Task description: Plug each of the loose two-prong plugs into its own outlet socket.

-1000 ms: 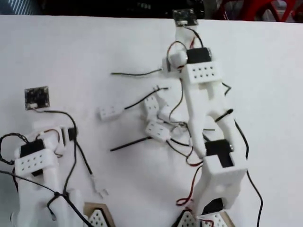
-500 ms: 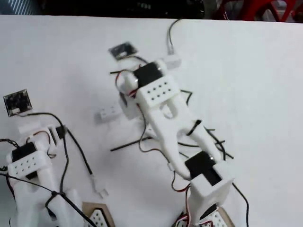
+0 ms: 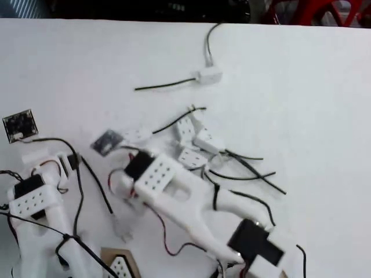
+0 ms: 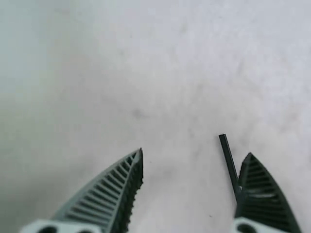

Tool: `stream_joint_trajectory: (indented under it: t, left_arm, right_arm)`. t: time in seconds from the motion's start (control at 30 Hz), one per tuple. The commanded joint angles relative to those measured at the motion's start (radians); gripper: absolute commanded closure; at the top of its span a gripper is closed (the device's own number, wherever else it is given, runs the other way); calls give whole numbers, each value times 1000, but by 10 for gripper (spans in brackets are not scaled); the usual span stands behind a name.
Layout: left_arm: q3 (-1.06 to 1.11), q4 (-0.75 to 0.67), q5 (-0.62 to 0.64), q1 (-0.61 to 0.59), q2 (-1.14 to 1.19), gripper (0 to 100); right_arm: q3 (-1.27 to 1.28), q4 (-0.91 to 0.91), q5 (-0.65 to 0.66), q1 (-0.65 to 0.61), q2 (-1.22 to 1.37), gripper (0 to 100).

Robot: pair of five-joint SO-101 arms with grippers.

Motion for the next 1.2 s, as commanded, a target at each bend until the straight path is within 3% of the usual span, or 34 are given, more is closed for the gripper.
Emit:
stream_joint_trajectory:
  t: [0.0, 0.4, 0.67, 1.17]
  left_arm:
    - [-41, -23, 9, -8, -27, 687]
    - [-48, -25, 26, -79, -27, 687]
    - [-49, -25, 48, -79, -27, 687]
    - [-48, -25, 40, -74, -27, 687]
  right_arm:
    - [52, -68, -60, -87, -79, 871]
    - [89, -248, -169, -239, -81, 868]
    - [69, -295, -170, -260, 65, 801]
    - [11, -289, -163, -295, 193, 801]
